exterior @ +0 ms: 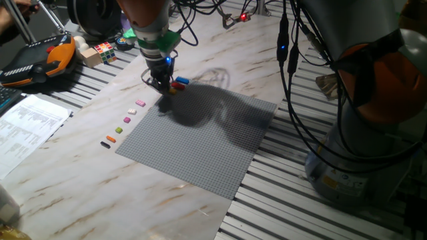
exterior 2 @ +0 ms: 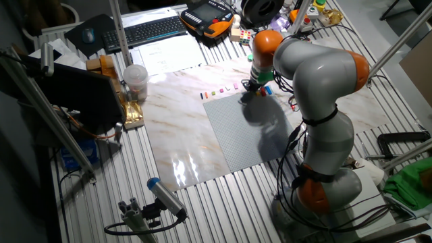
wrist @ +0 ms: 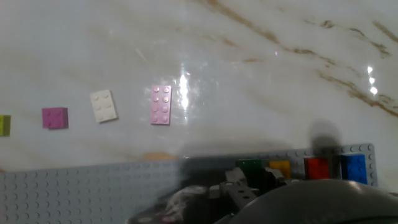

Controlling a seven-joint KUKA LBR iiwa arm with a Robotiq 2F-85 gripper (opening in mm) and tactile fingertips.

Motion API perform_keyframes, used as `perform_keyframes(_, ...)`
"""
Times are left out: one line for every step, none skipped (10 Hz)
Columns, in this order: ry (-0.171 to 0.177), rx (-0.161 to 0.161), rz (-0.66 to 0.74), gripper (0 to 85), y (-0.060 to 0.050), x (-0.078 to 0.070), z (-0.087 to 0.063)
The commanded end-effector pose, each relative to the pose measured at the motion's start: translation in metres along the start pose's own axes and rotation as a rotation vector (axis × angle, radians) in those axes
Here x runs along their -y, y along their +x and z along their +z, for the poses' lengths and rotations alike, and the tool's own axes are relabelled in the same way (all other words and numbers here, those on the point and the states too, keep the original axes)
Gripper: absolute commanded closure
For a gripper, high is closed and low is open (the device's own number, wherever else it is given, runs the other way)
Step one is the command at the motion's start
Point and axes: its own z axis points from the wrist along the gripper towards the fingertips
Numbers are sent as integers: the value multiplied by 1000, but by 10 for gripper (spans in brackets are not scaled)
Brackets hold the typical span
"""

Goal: Build with small Lego blocks

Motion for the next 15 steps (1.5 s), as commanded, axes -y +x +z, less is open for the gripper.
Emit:
perform_keyframes(0, -6, 0, 843, 1, -1, 1)
perform_keyframes(-1, -7, 0, 843, 2, -3, 2)
perform_keyframes(-1, -7, 0, 843, 4, -5, 4)
perform_keyframes(-4, -7, -1, 843, 6, -7, 6)
perform_keyframes(-9, -6, -2, 843, 7, -6, 8)
perform_keyframes(-11, -3, -5, 843, 8, -5, 10)
perform_keyframes(-12, -3, -5, 843, 8, -5, 11)
perform_keyframes(-14, -3, -7, 843, 8, -4, 12)
perform_keyframes(-15, -3, -8, 843, 8, -4, 13)
perform_keyframes(-15, -3, -8, 843, 8, -4, 13)
perform_keyframes(-15, -3, -7, 843, 7, -5, 13)
perform_keyframes(-17, -5, -7, 843, 7, -5, 14)
perform_keyframes(-17, -5, -5, 843, 7, -5, 15)
perform_keyframes(-17, -5, -5, 843, 7, -5, 15)
perform_keyframes(-18, -5, -3, 843, 7, -5, 16)
